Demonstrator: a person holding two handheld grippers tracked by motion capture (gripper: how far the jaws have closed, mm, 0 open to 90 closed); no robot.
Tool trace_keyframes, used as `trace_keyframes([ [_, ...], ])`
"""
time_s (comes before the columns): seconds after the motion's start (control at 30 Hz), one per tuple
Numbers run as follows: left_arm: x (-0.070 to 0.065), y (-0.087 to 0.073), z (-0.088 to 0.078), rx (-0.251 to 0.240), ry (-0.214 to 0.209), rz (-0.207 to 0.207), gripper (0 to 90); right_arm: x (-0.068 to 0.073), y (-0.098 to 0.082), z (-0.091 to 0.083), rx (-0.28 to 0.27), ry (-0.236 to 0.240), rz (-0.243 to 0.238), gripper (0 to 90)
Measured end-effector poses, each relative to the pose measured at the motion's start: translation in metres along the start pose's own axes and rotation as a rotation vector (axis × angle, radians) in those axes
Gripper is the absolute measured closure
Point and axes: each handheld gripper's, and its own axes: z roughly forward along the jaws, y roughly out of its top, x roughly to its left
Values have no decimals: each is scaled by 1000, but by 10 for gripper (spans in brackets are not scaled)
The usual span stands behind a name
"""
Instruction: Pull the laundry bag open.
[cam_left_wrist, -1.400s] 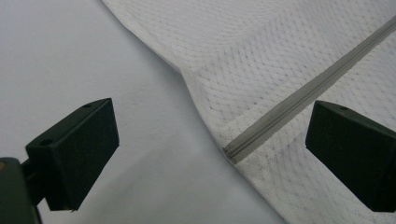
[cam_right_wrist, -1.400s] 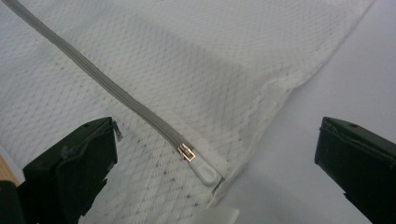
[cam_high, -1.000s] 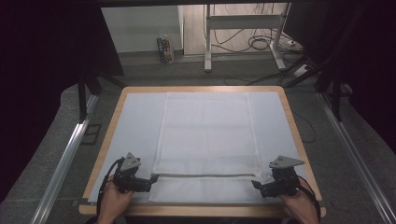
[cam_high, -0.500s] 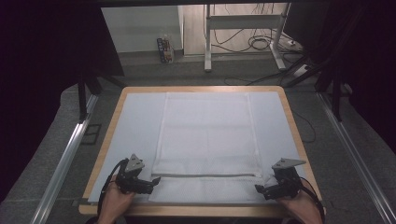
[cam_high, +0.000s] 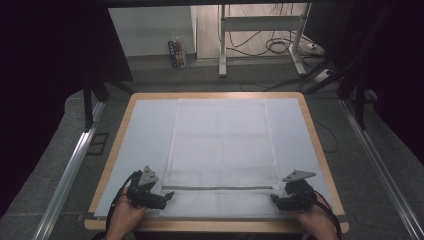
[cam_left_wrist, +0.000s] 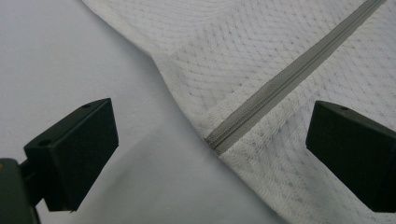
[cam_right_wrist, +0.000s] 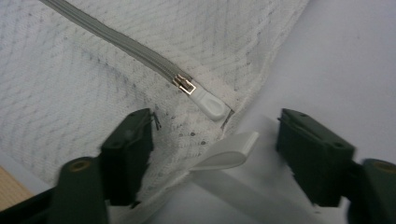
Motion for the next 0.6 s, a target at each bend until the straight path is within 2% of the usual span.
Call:
trace_keyframes([
  [0.1, -1, 0, 0, 2, 4, 13, 23, 2, 1, -1, 3, -7, 14, 410],
  [0.2, -1, 1, 0, 1, 5, 16, 24, 6, 1, -3, 0, -11, 6, 535],
  [0.27, -2, 1, 0, -2, 6, 18, 24, 8, 1, -4, -7, 5, -5, 627],
  [0.53, -4, 1, 1, 2, 10, 36, 24, 6, 0, -4, -23, 41, -5, 842],
  [0.6, -4, 2, 0, -1, 9, 36, 24, 5, 0, -5, -28, 49, -15, 852],
])
